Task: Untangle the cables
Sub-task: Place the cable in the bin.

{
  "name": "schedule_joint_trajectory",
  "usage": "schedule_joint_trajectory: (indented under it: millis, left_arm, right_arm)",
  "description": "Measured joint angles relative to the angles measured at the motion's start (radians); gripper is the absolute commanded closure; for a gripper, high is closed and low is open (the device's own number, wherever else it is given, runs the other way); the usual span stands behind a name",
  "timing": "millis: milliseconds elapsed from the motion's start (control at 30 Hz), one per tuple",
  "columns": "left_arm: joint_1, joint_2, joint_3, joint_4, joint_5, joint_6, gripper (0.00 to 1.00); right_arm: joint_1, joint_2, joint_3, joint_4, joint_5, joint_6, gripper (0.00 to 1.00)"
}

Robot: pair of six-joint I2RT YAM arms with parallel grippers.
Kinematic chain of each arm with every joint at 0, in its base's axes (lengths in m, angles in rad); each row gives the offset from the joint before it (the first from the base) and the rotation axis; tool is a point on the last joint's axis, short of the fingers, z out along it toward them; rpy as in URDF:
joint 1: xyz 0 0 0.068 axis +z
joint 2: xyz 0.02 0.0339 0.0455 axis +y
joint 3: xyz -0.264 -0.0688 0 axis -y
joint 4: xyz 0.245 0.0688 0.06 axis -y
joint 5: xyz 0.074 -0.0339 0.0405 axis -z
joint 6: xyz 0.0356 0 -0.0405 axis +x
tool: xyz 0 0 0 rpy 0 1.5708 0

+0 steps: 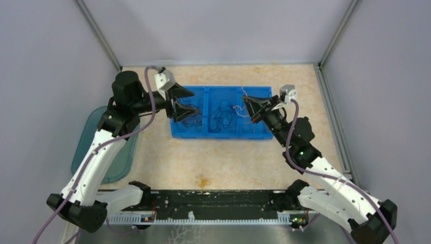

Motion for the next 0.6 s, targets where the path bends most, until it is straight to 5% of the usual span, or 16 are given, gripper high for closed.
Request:
schedule_joint_trajectory:
  millis: [267, 600]
  left_arm:
    - [-0.015, 0.048, 0.051, -0.19, -0.015, 0.134, 0.13]
    - [-0.015, 0.029, 0.136, -0.274, -0.076, 0.164, 0.08]
  right_arm:
    - [-0.028, -0.1, 0.0, -0.192, 0.174, -0.097, 1.0]
    - [-0.098, 0.133, 0.009, -0.396, 0.193, -0.145, 1.0]
